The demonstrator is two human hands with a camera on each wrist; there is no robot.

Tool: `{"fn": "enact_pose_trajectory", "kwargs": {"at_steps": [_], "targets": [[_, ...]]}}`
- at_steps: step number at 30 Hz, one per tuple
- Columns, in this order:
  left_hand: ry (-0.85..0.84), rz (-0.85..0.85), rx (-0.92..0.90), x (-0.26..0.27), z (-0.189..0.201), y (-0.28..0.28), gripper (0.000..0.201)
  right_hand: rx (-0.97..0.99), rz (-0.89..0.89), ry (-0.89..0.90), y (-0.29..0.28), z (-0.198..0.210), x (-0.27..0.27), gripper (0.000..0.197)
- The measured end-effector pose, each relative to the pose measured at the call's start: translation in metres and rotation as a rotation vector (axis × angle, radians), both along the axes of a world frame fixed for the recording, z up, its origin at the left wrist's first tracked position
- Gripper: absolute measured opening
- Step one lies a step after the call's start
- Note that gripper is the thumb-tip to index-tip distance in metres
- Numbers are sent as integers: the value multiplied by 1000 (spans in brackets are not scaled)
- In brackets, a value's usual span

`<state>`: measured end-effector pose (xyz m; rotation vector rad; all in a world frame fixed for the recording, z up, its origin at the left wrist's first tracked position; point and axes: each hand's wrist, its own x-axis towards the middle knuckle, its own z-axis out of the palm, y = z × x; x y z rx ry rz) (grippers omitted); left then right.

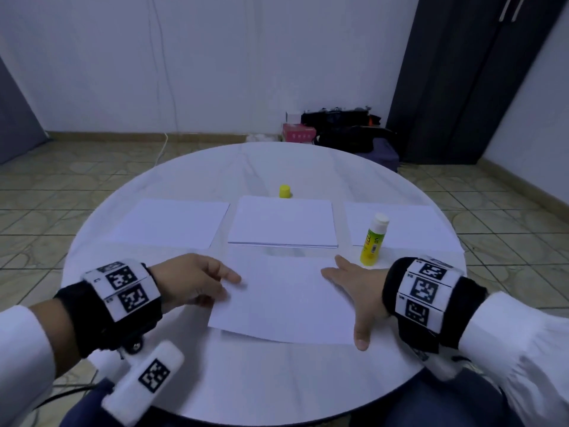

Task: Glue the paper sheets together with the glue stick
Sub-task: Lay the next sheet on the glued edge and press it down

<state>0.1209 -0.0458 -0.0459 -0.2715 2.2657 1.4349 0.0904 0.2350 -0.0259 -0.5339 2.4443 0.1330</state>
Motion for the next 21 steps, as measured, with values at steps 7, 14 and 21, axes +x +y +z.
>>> {"fn": "enact_pose_trajectory", "kwargs": {"at_steps": [7,14,21], "targets": [[240,44,-133,-17,3,-20,43,-500,-406,85,-13,-7,1,65],[340,176,-58,-70,20,-28,31,-642,-613,170,-39,11,-33,18],[337,-45,-620,-128,24,-5,43,-185,-422,257,-63,17,-92,34]]}}
